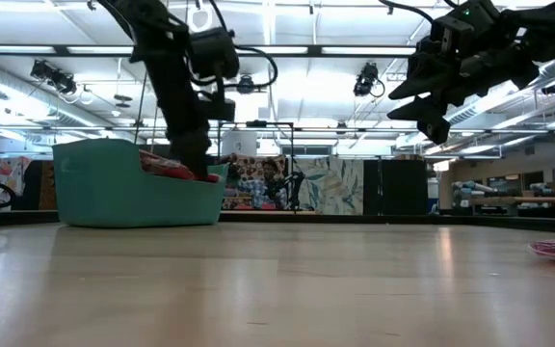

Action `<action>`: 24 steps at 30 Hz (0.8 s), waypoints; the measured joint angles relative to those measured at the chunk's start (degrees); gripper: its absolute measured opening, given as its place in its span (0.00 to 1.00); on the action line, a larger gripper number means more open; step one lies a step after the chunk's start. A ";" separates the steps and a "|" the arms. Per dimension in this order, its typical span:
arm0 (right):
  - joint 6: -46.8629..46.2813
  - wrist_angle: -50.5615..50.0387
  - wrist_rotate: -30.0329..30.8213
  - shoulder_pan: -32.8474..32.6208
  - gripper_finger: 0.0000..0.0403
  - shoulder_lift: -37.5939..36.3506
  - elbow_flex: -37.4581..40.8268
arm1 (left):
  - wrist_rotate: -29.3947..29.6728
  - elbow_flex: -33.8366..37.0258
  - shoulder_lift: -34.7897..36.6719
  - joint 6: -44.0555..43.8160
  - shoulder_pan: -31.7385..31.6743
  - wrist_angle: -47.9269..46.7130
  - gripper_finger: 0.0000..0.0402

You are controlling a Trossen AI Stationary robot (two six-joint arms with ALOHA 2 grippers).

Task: Sort popcorn bags into baskets
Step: Adjust the red popcorn bags in the green bin

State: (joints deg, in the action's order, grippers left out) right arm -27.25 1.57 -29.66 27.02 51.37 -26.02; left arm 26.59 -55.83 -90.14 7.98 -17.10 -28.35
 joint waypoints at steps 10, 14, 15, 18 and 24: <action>0.03 0.18 1.57 -1.80 0.38 0.00 0.00 | 10.13 0.00 -1.04 1.49 -3.56 4.15 0.43; 0.03 0.21 1.97 -1.80 0.38 0.00 0.00 | 5.32 -0.10 -0.48 1.24 -3.55 4.23 0.43; 0.05 0.21 2.27 -1.78 0.38 0.00 0.00 | 3.88 -0.57 -0.21 1.02 -3.26 3.78 0.43; 0.16 0.26 2.99 -1.78 0.38 0.00 0.00 | -1.37 -3.65 -0.19 -0.83 -2.81 -1.49 0.43; 0.00 0.53 3.32 -1.78 0.38 0.00 0.00 | -3.82 -6.16 -0.93 -2.83 -1.10 -11.74 0.43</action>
State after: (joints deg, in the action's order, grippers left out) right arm -27.24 2.10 -26.34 25.23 51.37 -26.02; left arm 22.77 -61.99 -91.07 5.14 -18.21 -40.09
